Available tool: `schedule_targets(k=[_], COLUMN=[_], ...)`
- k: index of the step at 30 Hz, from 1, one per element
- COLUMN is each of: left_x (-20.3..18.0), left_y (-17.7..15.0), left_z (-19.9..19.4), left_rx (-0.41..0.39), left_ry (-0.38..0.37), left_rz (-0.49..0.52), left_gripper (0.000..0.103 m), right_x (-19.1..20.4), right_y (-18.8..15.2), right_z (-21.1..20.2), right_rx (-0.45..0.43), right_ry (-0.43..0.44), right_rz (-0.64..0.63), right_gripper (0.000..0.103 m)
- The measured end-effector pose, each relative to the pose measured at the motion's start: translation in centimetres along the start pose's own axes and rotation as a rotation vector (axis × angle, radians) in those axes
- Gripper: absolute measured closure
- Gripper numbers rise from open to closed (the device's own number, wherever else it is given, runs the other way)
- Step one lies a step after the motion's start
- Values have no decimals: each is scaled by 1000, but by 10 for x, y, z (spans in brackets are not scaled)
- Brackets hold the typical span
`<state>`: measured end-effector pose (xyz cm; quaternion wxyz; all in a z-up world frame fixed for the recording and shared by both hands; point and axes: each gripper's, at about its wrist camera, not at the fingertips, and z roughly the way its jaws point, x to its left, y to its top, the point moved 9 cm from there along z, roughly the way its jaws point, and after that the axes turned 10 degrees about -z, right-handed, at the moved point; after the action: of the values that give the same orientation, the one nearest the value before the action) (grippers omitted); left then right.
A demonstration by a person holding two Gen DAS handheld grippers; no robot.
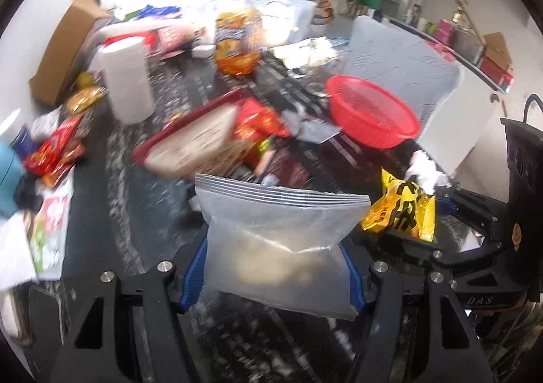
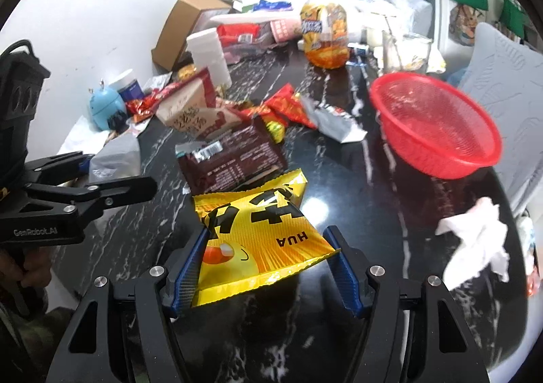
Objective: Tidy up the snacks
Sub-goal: 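Carry the zip bag and yellow bag with both grippers over the red basket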
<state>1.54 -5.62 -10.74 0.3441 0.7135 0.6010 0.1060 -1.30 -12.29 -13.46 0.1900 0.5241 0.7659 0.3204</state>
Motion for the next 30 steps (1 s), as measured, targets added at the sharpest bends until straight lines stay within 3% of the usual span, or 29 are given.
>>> schedule_targets(k=[14, 30], left_x=[-84, -146], left_y=[49, 113], left_z=[21, 71], left_rx=[-21, -39], left_ry=[-126, -153], left_rz=[152, 240], left_gripper=[38, 38], right_x=[-60, -155], right_y=[13, 45], right_z=[-41, -44], right_rx=[-73, -113], right_ry=[-97, -204], right_rz=[48, 73], right_gripper=[35, 35])
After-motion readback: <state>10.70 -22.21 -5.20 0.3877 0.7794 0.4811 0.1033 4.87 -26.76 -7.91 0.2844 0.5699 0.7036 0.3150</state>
